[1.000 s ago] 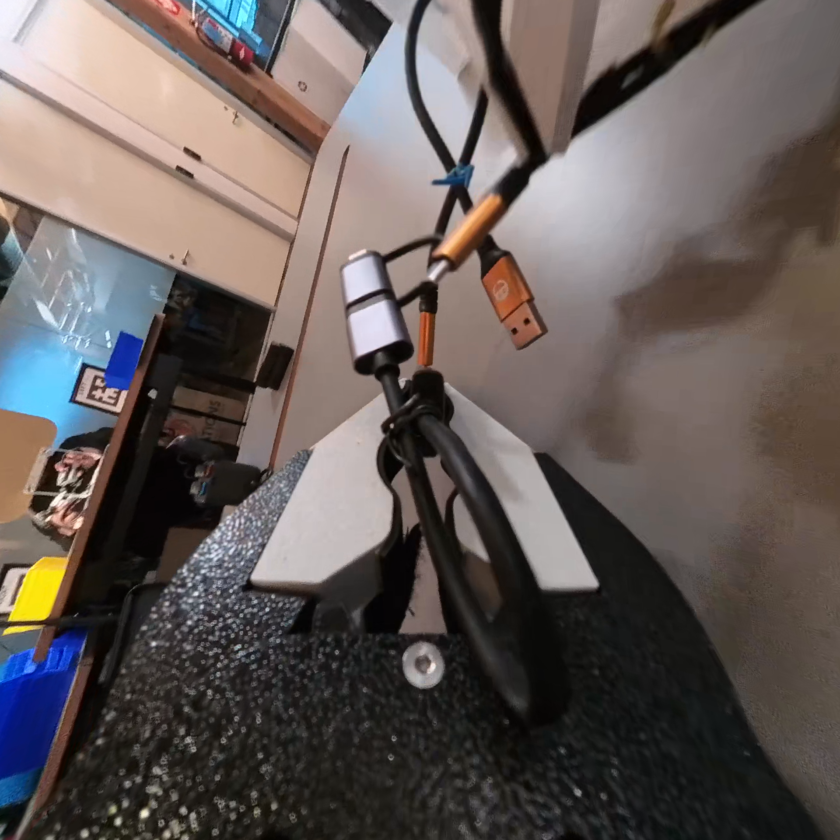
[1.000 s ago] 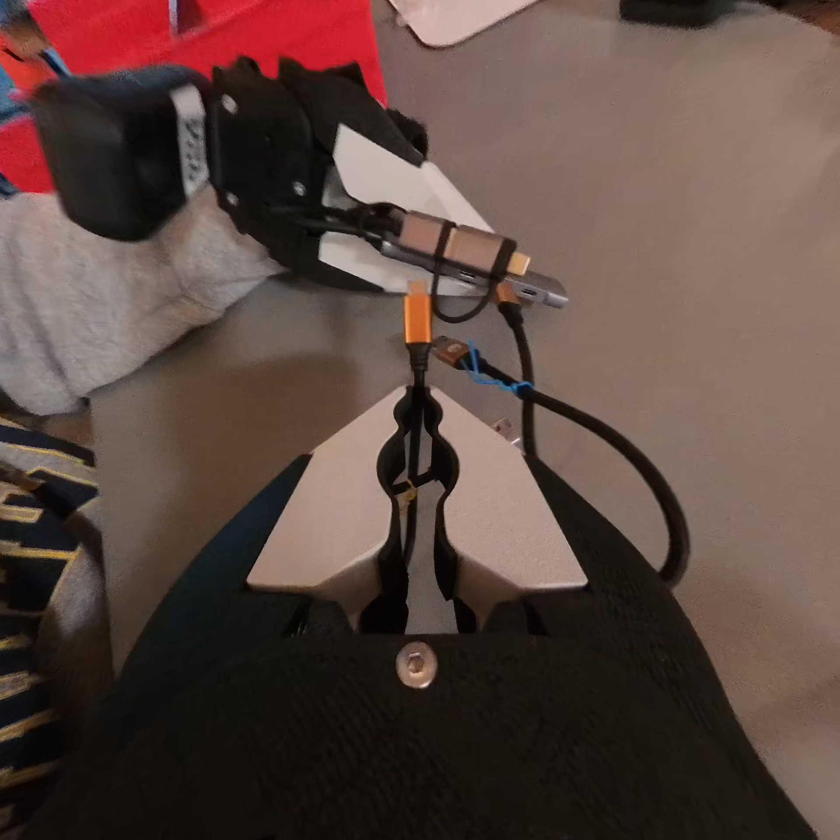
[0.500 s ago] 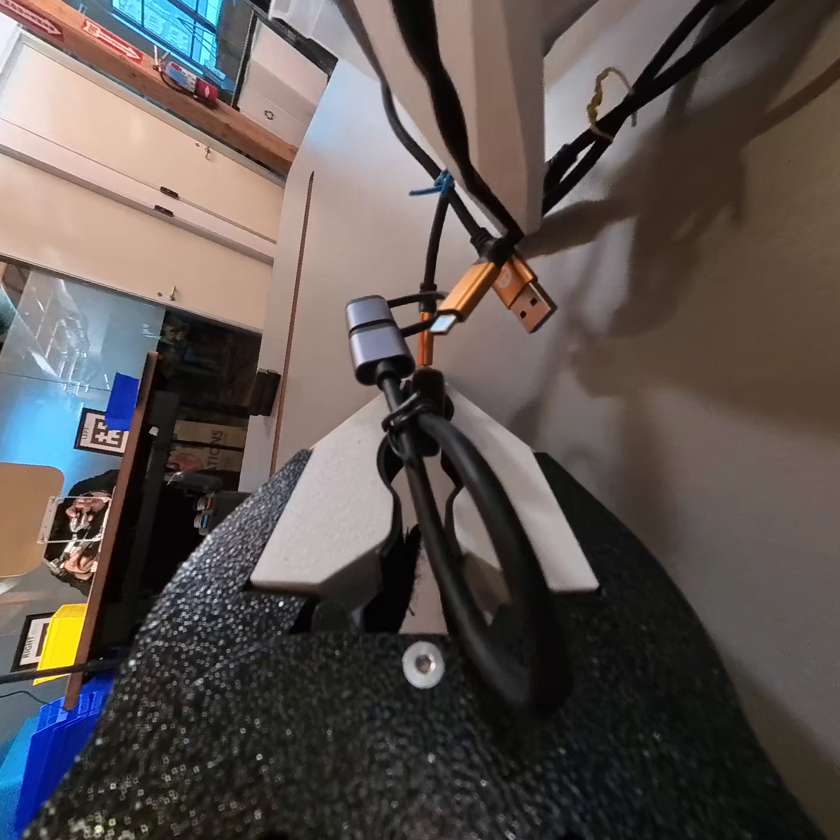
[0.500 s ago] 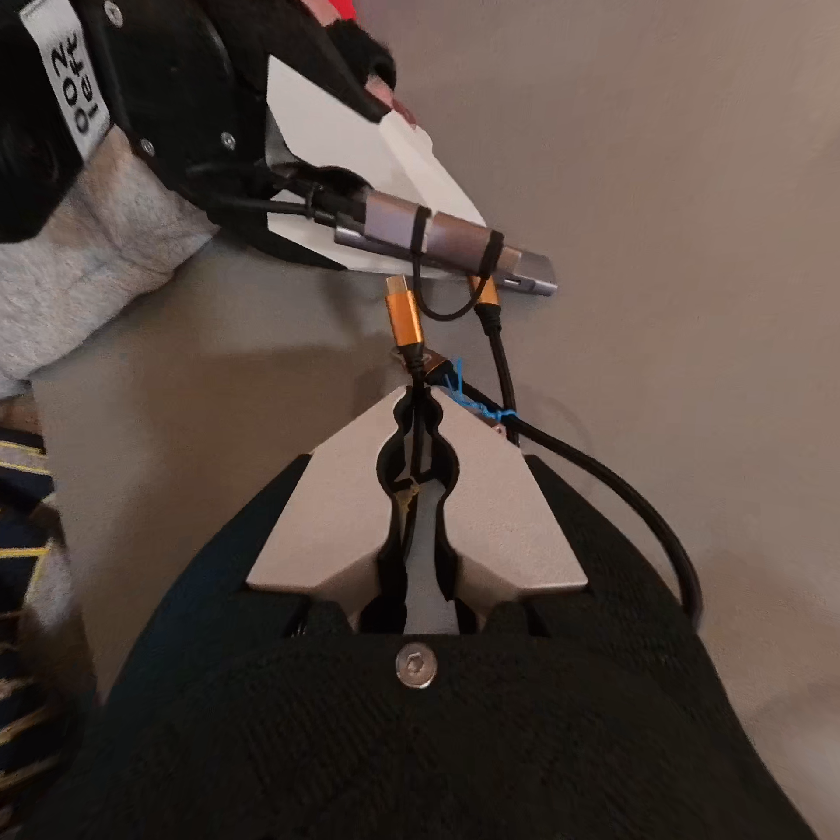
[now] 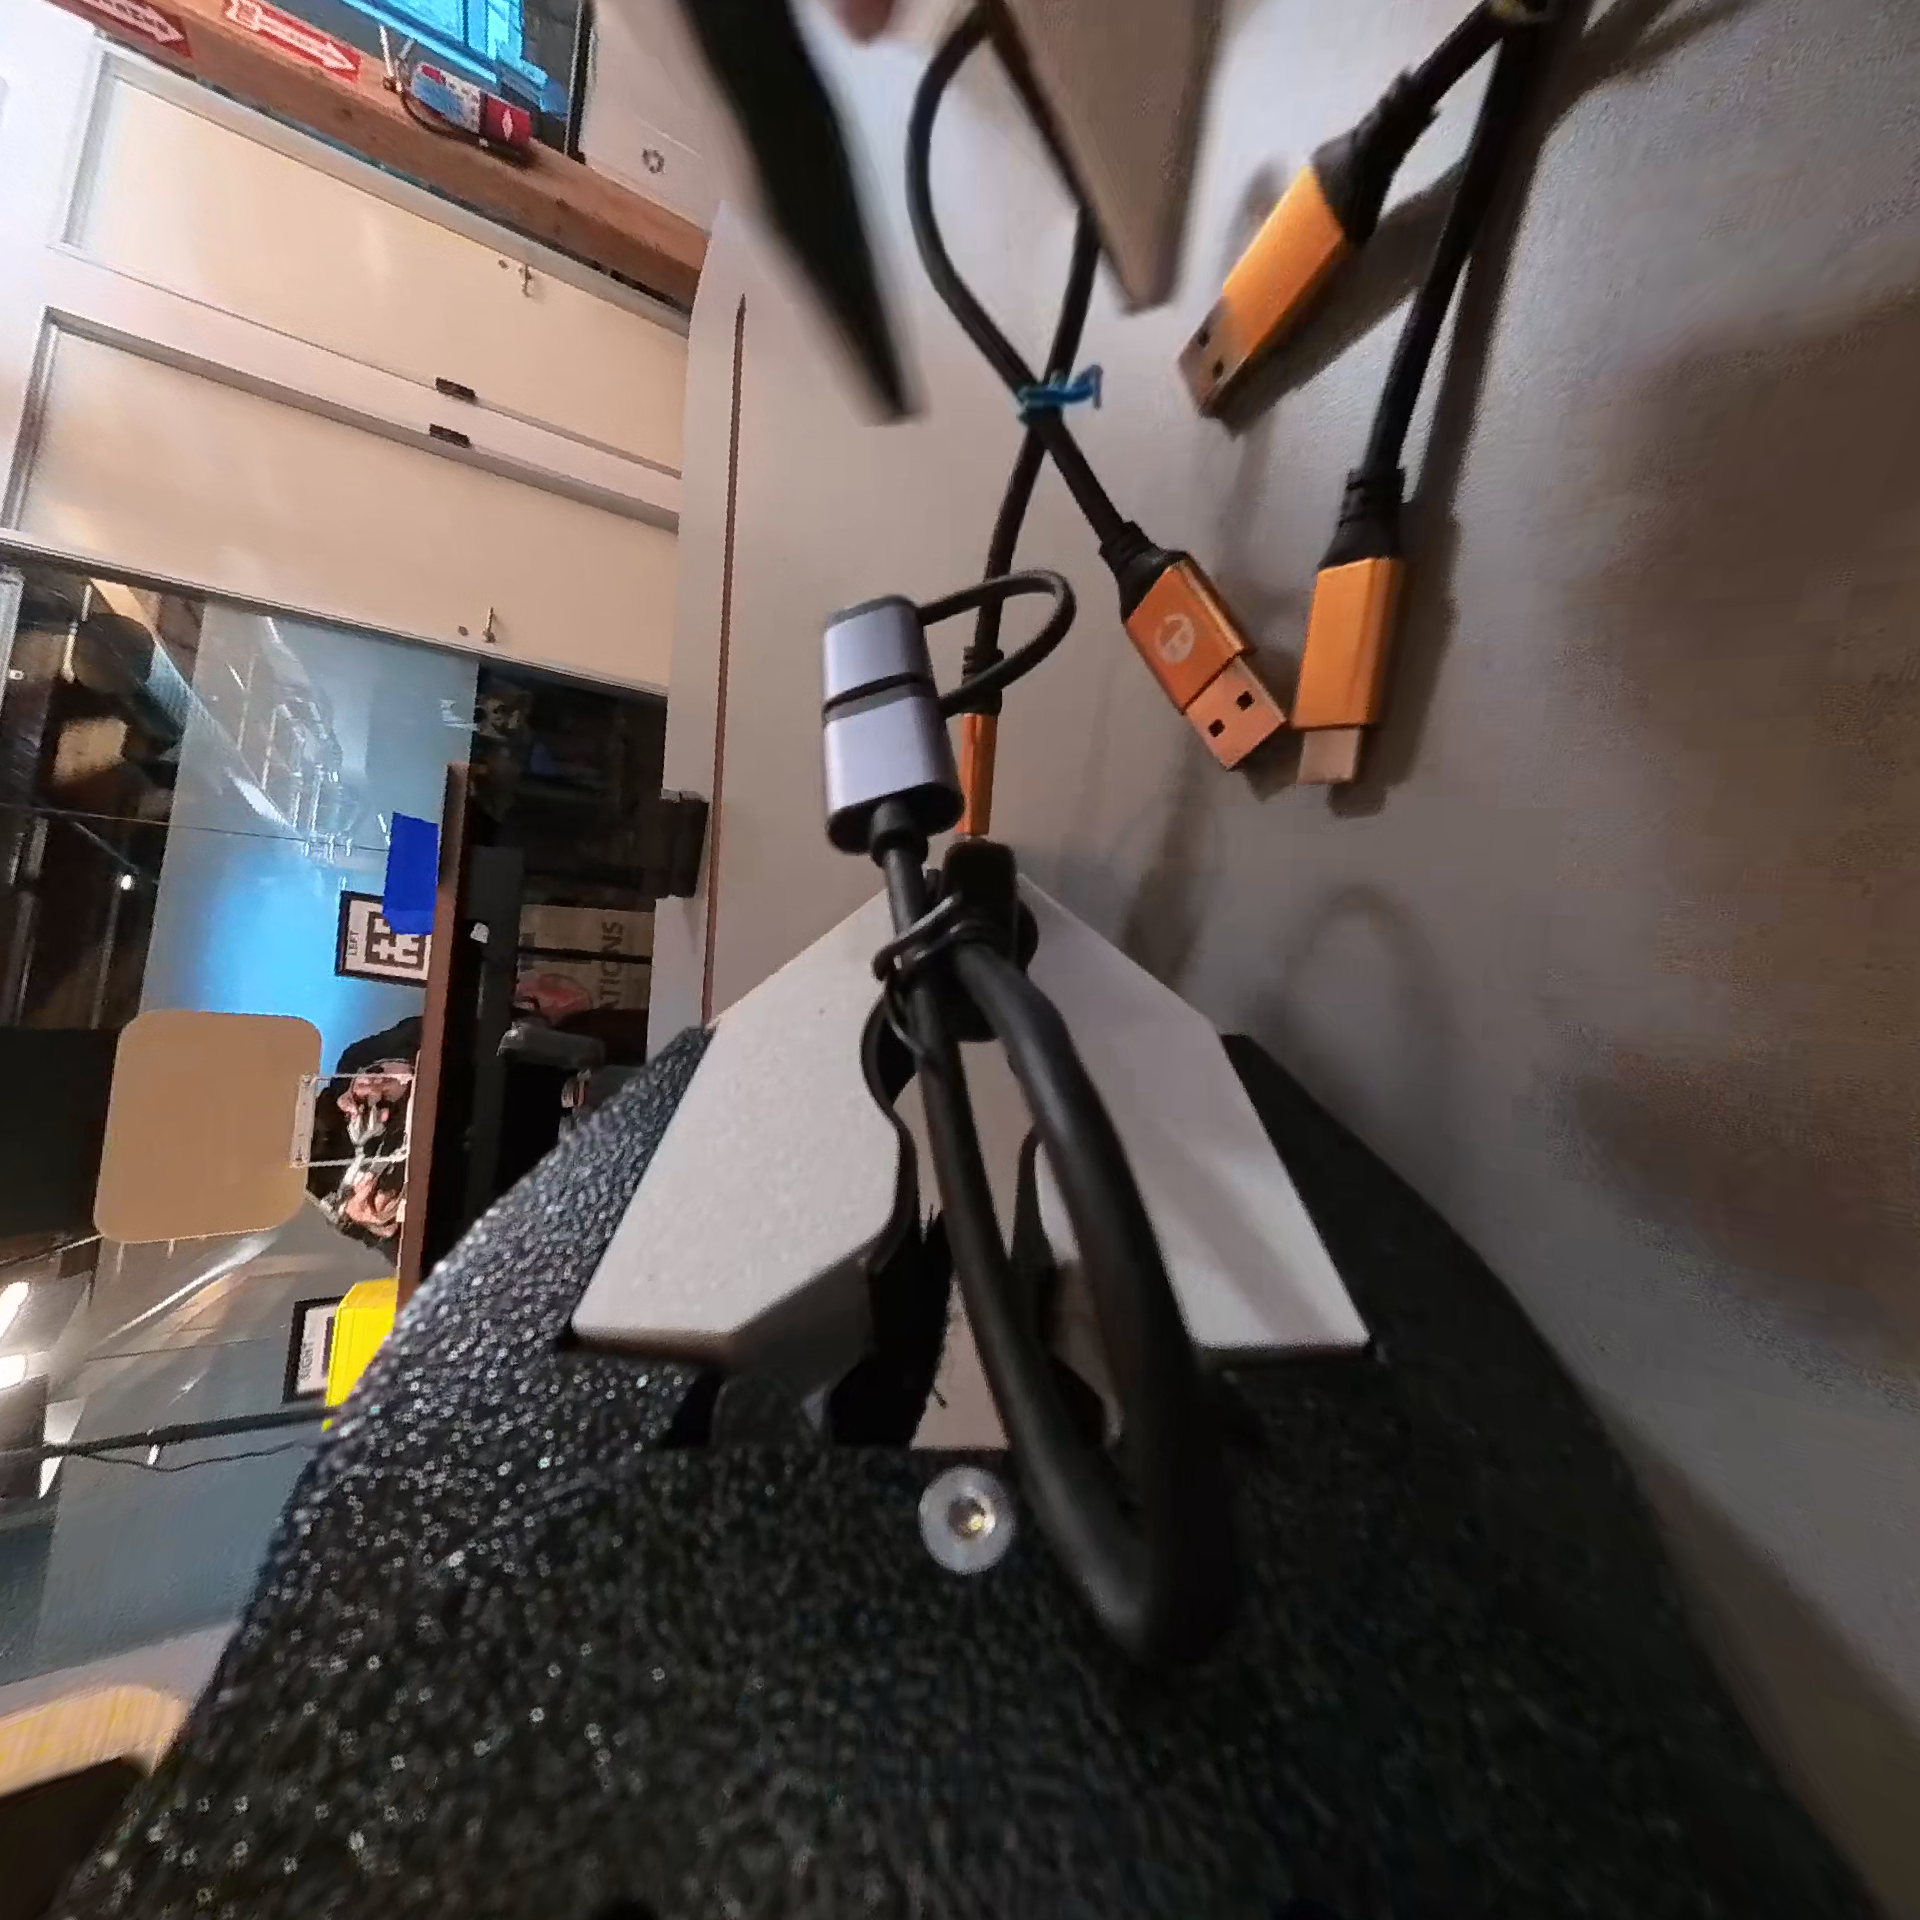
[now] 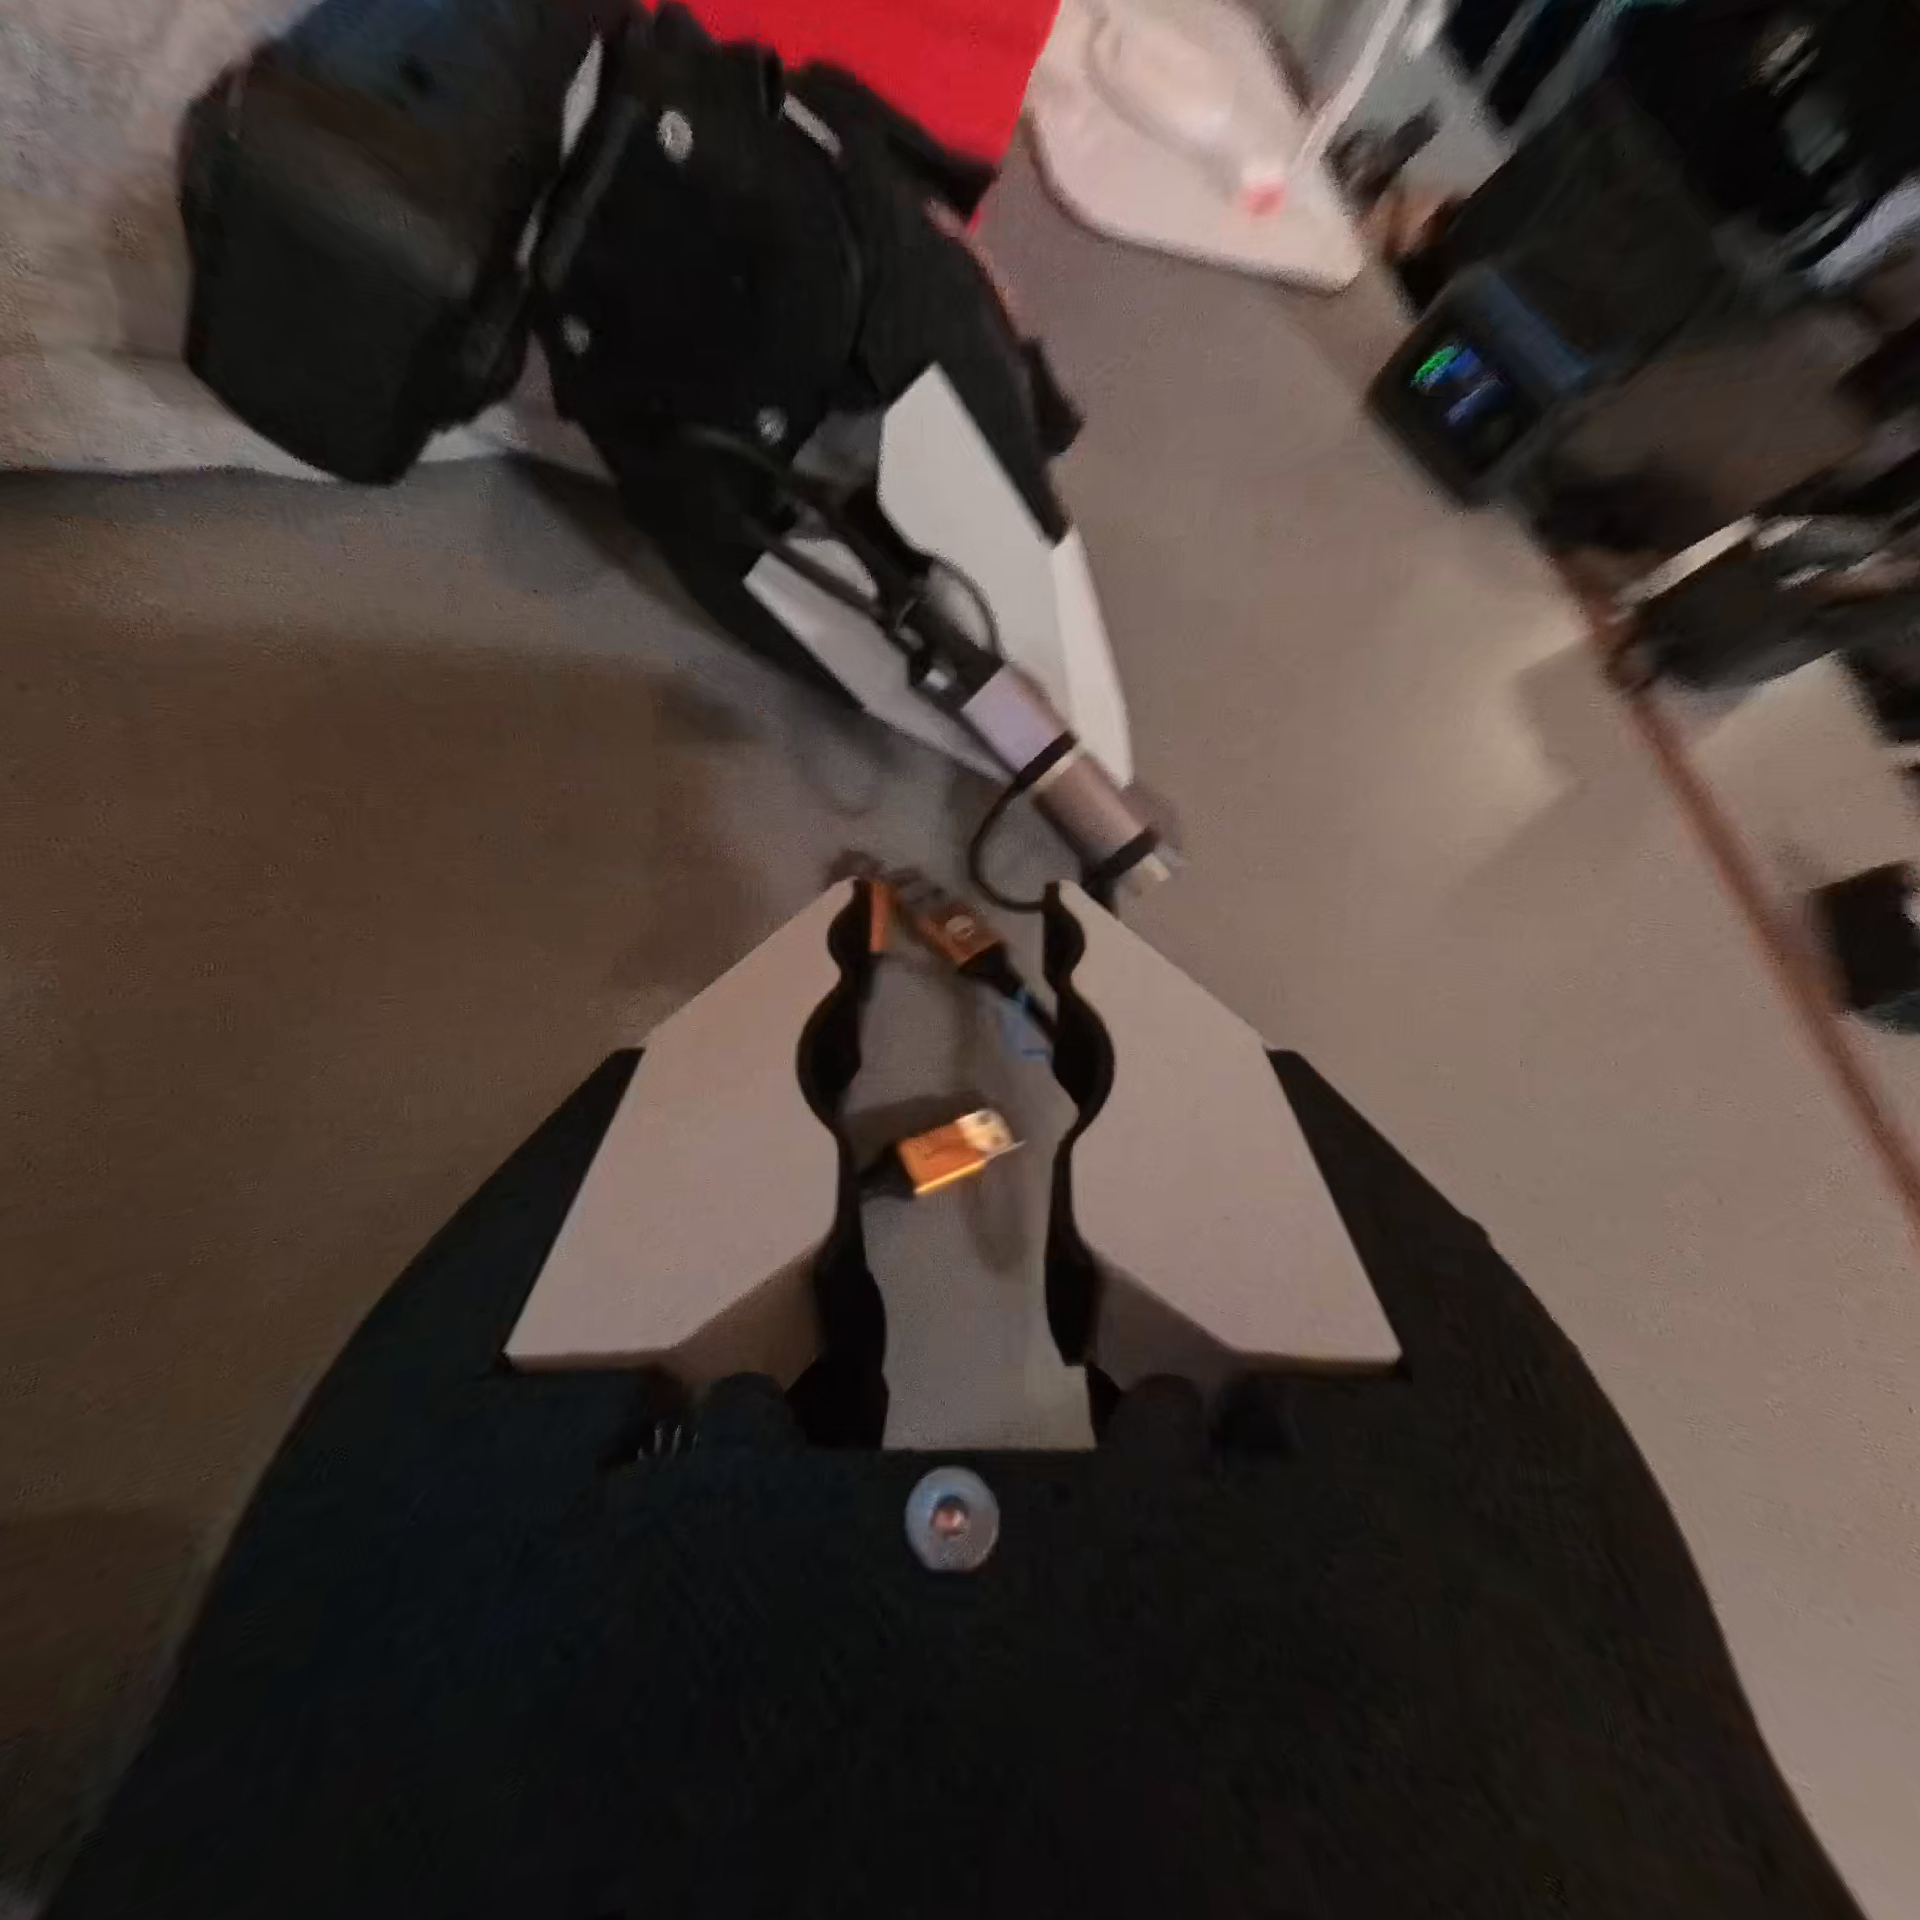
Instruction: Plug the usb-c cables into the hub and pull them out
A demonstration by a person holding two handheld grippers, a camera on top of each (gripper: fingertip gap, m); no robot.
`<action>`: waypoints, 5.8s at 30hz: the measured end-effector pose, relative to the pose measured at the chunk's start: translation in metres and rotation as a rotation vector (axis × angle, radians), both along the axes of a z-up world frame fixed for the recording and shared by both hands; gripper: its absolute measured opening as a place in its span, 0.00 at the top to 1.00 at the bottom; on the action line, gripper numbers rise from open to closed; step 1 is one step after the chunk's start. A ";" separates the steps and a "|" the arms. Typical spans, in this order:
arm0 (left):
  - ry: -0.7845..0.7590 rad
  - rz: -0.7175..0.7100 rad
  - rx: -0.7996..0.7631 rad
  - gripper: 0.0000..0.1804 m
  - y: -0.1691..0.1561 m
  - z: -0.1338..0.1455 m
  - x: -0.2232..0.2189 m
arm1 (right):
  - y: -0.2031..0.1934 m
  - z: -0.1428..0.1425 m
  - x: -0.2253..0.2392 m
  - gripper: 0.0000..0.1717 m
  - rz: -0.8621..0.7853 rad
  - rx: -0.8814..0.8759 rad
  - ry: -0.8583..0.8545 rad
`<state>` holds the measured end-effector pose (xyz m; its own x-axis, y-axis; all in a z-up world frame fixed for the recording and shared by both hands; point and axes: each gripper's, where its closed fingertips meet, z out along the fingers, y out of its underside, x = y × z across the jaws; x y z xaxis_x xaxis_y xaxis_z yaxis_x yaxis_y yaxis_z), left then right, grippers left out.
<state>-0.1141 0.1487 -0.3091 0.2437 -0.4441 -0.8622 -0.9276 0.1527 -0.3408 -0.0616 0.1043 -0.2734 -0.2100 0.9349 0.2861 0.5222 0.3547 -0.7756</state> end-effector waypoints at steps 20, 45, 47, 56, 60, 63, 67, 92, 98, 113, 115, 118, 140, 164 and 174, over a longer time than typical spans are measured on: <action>-0.025 0.123 0.127 0.95 0.007 0.025 -0.010 | 0.001 -0.007 -0.021 0.93 0.029 0.301 0.082; -0.104 0.128 0.187 0.94 0.002 0.048 -0.014 | 0.000 -0.007 -0.023 0.94 -0.006 0.120 0.077; -0.080 0.125 0.221 0.96 0.000 0.051 -0.013 | -0.008 -0.009 -0.024 0.94 0.031 0.103 0.071; 0.120 0.086 0.403 0.94 -0.006 0.065 -0.005 | -0.017 -0.007 -0.014 0.77 0.059 0.019 0.033; 0.199 0.065 0.435 0.95 -0.011 0.066 -0.011 | -0.002 0.000 -0.002 0.73 0.004 0.000 0.040; 0.240 0.122 0.440 0.95 -0.011 0.067 -0.032 | -0.002 0.001 0.008 0.72 0.002 -0.111 0.029; 0.199 0.170 0.449 0.94 -0.011 0.073 -0.049 | -0.018 -0.028 0.015 0.77 0.043 -0.207 -0.173; 0.081 -0.138 0.190 0.96 -0.021 0.027 0.030 | 0.013 -0.015 0.023 0.98 -0.232 -0.311 -0.170; 0.073 -0.158 0.154 0.96 -0.023 0.021 0.035 | 0.012 -0.020 0.023 0.98 -0.229 -0.331 -0.189; 0.078 -0.184 0.102 0.94 -0.027 0.013 0.040 | 0.012 -0.028 0.025 0.98 -0.177 -0.394 -0.186; 0.082 -0.188 0.097 0.94 -0.027 0.012 0.041 | 0.013 -0.029 0.025 0.98 -0.176 -0.406 -0.186; 0.095 -0.190 0.098 0.94 -0.027 0.011 0.042 | 0.013 -0.030 0.025 0.98 -0.169 -0.411 -0.187; 0.014 -0.235 0.038 0.95 -0.035 0.013 0.053 | 0.010 -0.031 0.034 0.98 -0.104 -0.471 -0.169; 0.028 -0.247 0.037 0.95 -0.038 0.013 0.054 | 0.007 -0.026 0.035 0.98 -0.069 -0.477 -0.147; 0.025 -0.261 0.030 0.95 -0.040 0.013 0.055 | 0.009 -0.023 0.035 0.98 -0.072 -0.476 -0.130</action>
<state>-0.0595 0.1087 -0.2958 0.1029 -0.4635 -0.8801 -0.8637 0.3972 -0.3102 -0.0267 0.1135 -0.2961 -0.1454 0.9689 -0.2002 0.6353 -0.0637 -0.7696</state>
